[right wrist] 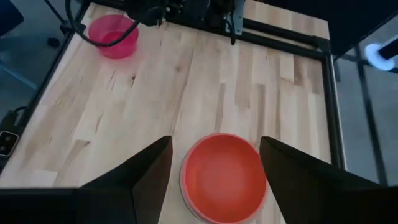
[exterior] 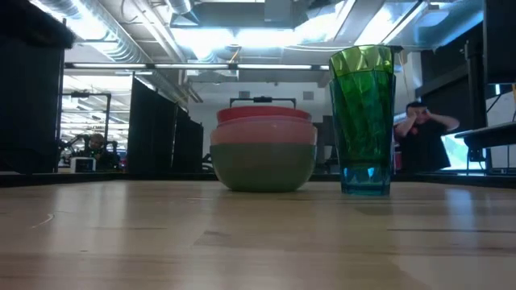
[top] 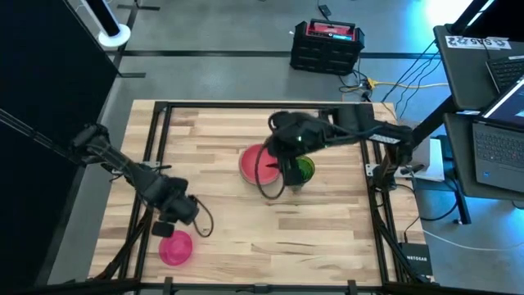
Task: Nest bowls inside each other
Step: Stack the light pink bowl on top of the orange bowl
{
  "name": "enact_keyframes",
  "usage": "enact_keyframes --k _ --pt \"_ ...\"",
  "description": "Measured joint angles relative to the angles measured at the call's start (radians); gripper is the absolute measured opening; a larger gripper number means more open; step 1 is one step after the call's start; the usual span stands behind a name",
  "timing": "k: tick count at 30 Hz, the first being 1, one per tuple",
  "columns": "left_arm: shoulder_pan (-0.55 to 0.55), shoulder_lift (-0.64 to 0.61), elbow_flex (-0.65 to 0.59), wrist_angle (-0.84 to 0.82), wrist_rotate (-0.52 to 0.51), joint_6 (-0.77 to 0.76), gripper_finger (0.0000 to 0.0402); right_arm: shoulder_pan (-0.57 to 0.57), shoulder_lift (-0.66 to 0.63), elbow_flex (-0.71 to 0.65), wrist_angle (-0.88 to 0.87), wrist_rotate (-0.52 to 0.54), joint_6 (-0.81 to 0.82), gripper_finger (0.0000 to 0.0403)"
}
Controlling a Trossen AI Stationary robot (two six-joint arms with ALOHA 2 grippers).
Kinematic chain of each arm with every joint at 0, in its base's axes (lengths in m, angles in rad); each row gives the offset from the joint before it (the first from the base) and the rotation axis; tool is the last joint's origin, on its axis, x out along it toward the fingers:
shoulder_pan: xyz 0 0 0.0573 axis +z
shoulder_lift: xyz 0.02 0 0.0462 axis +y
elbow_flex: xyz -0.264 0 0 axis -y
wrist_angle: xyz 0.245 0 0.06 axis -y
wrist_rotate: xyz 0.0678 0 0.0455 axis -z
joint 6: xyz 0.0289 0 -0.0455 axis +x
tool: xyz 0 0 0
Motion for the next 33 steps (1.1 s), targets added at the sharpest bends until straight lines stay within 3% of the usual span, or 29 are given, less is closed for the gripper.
enact_keyframes --k 17,29,33 --pt "-0.142 0.066 -0.036 0.213 0.005 -0.179 0.0097 0.089 0.000 0.000 0.012 0.147 0.160 0.0229" --pt "-0.147 0.216 -0.037 0.258 -0.003 -0.124 0.0097 0.093 0.000 0.000 0.033 0.147 0.171 0.0229" --pt "-0.143 0.221 -0.061 0.278 0.000 -0.127 0.0080 0.096 0.000 0.000 0.030 0.146 0.171 0.0229"
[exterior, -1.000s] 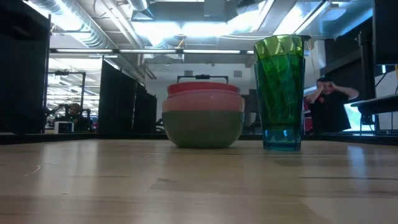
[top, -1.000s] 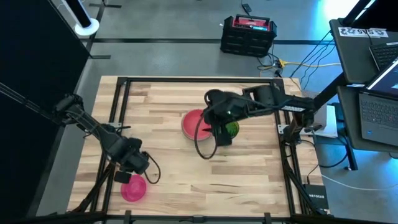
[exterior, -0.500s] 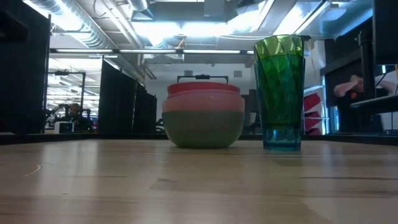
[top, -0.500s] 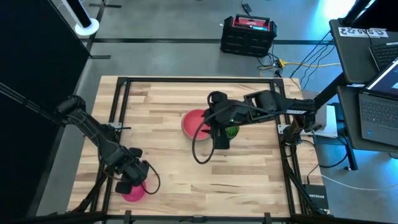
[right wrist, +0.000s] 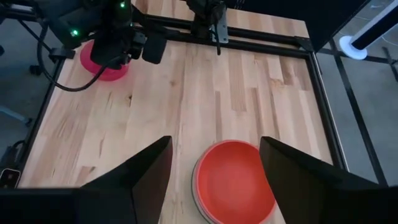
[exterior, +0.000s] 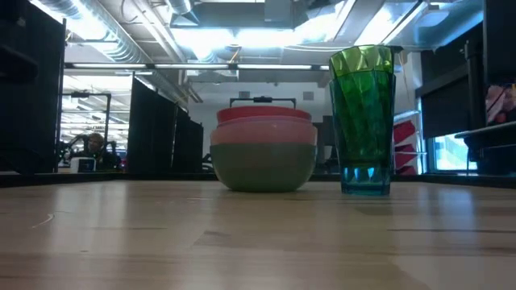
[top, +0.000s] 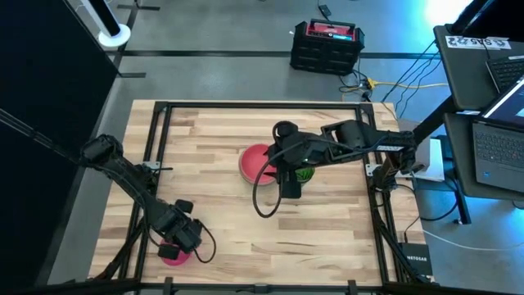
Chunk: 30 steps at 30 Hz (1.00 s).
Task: Nest bowls inside each other
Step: Stack the light pink bowl on top of the orange bowl
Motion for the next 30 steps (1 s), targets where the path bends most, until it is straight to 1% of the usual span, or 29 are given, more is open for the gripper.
enact_keyframes --k 13,17,22,25,27,30 --pt "0.013 -0.006 -0.096 0.100 0.017 -0.025 0.0012 0.005 0.000 0.000 -0.014 -0.004 0.001 0.0229" --pt "0.020 -0.007 -0.098 0.128 0.034 -0.026 0.0002 0.005 0.000 0.000 -0.015 -0.004 0.000 0.0229" --pt "0.045 -0.018 -0.098 0.111 0.049 -0.017 0.0000 0.005 0.000 0.000 -0.020 -0.004 -0.005 0.0229" --pt "0.076 -0.034 -0.088 0.106 0.051 -0.002 0.0000 0.005 0.000 0.000 -0.061 -0.003 -0.004 0.0229" --pt "0.115 -0.044 -0.061 0.085 0.050 0.022 0.0000 0.009 -0.002 -0.005 -0.090 0.002 0.008 0.0229" --pt "0.250 -0.051 0.046 0.044 0.005 0.080 0.0000 0.046 -0.023 -0.051 -0.114 0.035 0.064 0.0229"
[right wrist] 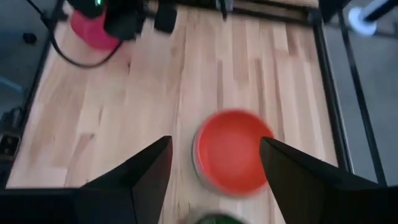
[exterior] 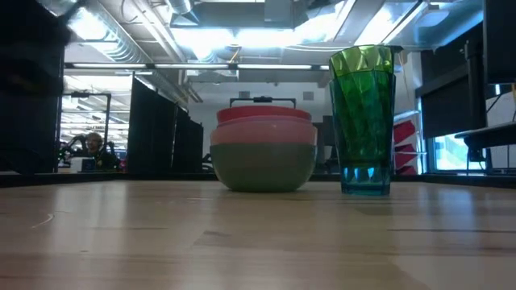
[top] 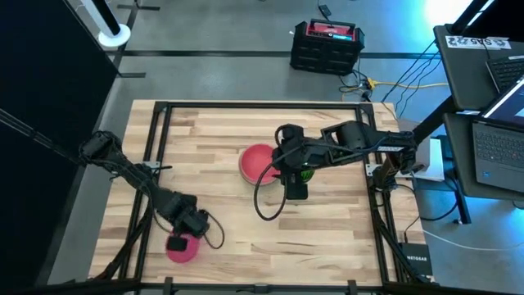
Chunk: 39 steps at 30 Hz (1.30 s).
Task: Nest bowls inside each other
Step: Stack the light pink bowl on top of the orange bowl
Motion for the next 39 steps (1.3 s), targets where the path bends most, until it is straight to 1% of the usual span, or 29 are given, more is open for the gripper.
enact_keyframes --k 13,14,17,19,21,25,27,39 --pt "0.590 -0.028 0.465 -0.175 -0.196 0.253 0.0000 0.165 -0.089 -0.202 -0.106 0.147 0.245 0.0229" --pt "0.634 -0.029 0.494 -0.163 -0.202 0.275 0.0000 0.177 -0.099 -0.226 -0.106 0.158 0.268 0.0229" --pt "0.737 -0.010 0.546 -0.106 -0.197 0.329 0.0000 0.202 -0.139 -0.328 -0.032 0.167 0.359 0.0229" --pt "0.787 0.022 0.556 -0.072 -0.158 0.361 0.0000 0.217 -0.164 -0.393 0.021 0.170 0.411 0.0229" --pt "0.818 0.072 0.556 -0.026 -0.091 0.371 0.0000 0.227 -0.176 -0.448 0.069 0.170 0.456 0.0229" --pt "0.820 0.191 0.559 0.029 -0.064 0.391 0.0000 0.232 -0.175 -0.530 0.131 0.170 0.534 0.0229" --pt "0.818 0.248 0.583 0.007 -0.057 0.403 0.0000 0.232 -0.176 -0.560 0.167 0.170 0.558 0.0229" --pt "0.810 0.394 0.635 -0.113 0.018 0.487 0.0005 0.232 -0.176 -0.581 0.187 0.170 0.613 0.0229"
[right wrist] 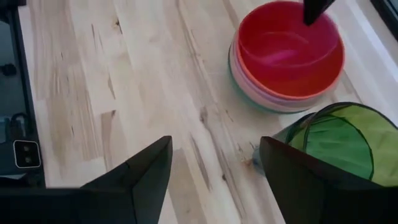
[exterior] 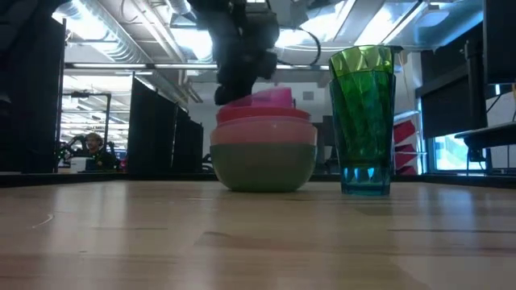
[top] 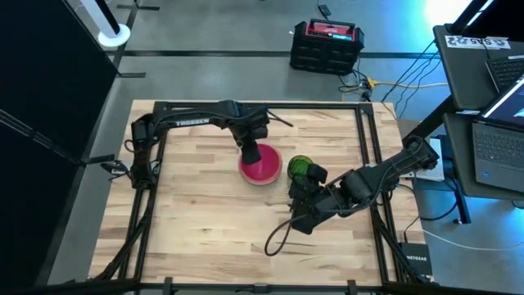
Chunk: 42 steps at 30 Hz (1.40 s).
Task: Nest bowls inside each other
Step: Stack the light pink bowl on top of the orange bowl, then return to Home Position
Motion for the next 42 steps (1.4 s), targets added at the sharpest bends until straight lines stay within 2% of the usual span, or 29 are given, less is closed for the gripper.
enact_keyframes --k 5,13,18,34,36,42 --pt "-0.003 0.056 0.019 -0.051 0.028 0.040 0.0010 0.000 0.000 -0.008 0.007 0.000 0.020 0.0229" --pt "-0.002 0.064 0.021 -0.072 0.050 0.056 0.0083 0.000 0.000 -0.008 0.007 0.007 0.013 0.0229" --pt "-0.004 0.062 0.072 -0.086 0.050 0.056 0.0109 0.000 -0.001 -0.008 0.008 0.008 0.003 0.0226" --pt "-0.085 -0.051 0.423 -0.265 -0.008 0.229 0.0005 0.020 -0.061 -0.008 0.087 0.034 -0.101 0.0056" --pt "-0.097 -0.094 0.433 -0.280 -0.008 0.255 0.0001 0.021 -0.081 -0.008 0.106 0.036 -0.154 0.0020" --pt "-0.115 -0.279 0.354 -0.247 0.007 0.245 0.0000 0.020 -0.192 -0.008 0.198 0.037 -0.319 0.0002"
